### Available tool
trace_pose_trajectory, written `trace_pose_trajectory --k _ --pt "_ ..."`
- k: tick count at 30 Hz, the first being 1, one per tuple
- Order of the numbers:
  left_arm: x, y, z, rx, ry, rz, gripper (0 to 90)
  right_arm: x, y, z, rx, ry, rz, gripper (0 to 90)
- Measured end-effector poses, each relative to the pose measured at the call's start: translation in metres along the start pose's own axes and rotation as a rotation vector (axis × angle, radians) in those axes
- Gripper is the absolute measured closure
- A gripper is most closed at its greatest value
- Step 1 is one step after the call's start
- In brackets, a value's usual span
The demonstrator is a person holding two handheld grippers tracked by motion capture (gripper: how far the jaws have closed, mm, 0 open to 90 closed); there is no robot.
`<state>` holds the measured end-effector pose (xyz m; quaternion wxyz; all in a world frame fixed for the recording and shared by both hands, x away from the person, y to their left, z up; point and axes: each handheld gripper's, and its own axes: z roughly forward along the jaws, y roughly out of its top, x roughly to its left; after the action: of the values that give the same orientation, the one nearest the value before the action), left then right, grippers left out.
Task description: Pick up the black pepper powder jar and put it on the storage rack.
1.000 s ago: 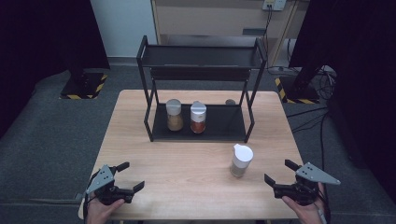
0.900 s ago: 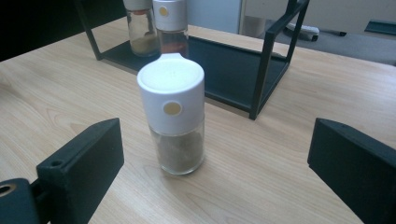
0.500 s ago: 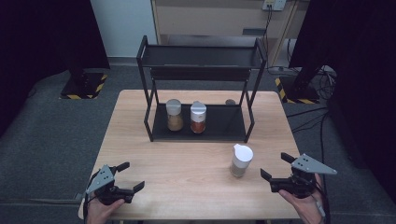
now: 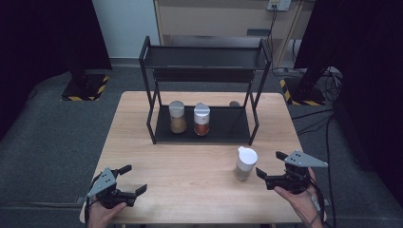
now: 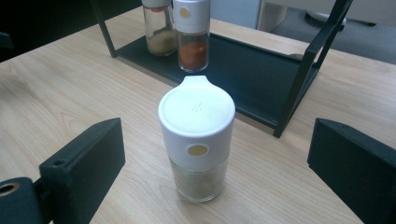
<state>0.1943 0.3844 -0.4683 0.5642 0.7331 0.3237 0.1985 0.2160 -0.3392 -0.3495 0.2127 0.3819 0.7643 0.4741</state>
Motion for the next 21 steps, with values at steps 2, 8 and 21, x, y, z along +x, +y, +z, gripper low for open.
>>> trace_pose_trajectory --k 2,8,21 --pt "0.0 0.0 0.0 0.0 0.0 0.0 2.2 0.0 0.001 0.004 0.004 0.005 0.0 4.6" --pt "0.0 0.0 0.0 0.0 0.0 -0.001 2.2 -0.001 0.002 0.017 0.017 0.022 0.013 4.9" --pt "0.0 0.0 0.0 0.002 0.001 0.0 2.3 -0.001 0.005 0.039 0.041 0.04 0.024 5.6"
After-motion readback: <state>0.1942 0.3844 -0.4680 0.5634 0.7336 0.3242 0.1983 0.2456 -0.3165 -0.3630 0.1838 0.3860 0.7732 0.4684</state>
